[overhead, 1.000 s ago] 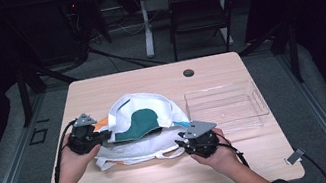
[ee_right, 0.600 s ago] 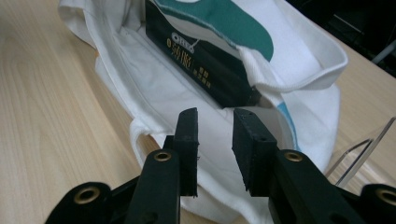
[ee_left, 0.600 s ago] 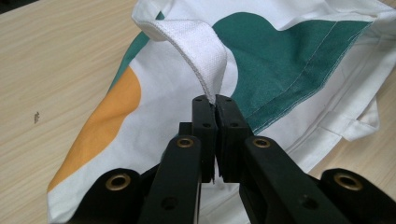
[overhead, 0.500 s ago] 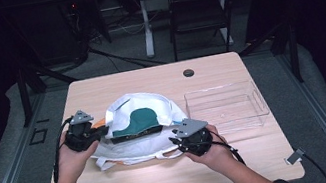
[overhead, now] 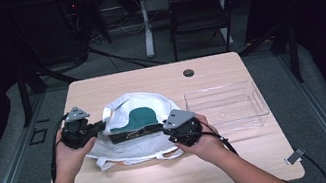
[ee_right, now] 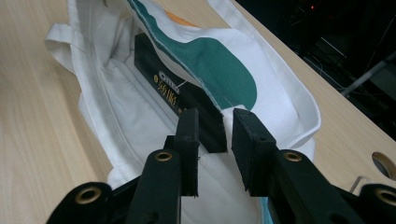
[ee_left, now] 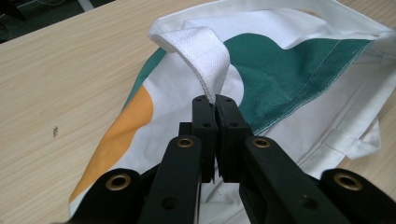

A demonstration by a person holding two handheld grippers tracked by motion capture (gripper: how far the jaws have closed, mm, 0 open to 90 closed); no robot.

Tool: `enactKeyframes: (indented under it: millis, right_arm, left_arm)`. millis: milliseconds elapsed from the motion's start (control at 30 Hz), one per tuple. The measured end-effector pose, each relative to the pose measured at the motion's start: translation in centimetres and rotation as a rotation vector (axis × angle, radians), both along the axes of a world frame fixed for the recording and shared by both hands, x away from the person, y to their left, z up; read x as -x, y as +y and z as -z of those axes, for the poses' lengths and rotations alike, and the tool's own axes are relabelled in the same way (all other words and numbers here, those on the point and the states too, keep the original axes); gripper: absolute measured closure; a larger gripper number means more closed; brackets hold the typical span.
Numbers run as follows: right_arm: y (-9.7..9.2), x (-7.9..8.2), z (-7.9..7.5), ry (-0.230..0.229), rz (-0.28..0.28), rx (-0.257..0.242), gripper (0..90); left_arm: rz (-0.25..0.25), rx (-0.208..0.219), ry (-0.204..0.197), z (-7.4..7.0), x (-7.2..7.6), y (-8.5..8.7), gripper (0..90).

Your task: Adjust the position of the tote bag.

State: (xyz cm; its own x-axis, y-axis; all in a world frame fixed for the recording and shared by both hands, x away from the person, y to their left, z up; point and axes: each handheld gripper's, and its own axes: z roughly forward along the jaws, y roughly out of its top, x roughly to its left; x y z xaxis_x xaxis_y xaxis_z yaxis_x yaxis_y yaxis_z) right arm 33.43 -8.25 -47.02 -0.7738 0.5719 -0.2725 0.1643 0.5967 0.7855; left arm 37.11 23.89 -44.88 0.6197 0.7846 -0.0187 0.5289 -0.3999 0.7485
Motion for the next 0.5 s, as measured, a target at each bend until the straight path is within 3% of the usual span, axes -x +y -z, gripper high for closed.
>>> enactKeyframes:
  millis: [500]
  right_arm:
    - [2.8, -2.0, -0.1, -0.004, -0.021, 0.082, 67.1]
  left_arm:
    - [-0.009, 0.009, -0.022, -0.4, -0.2, 0.2, 88.0]
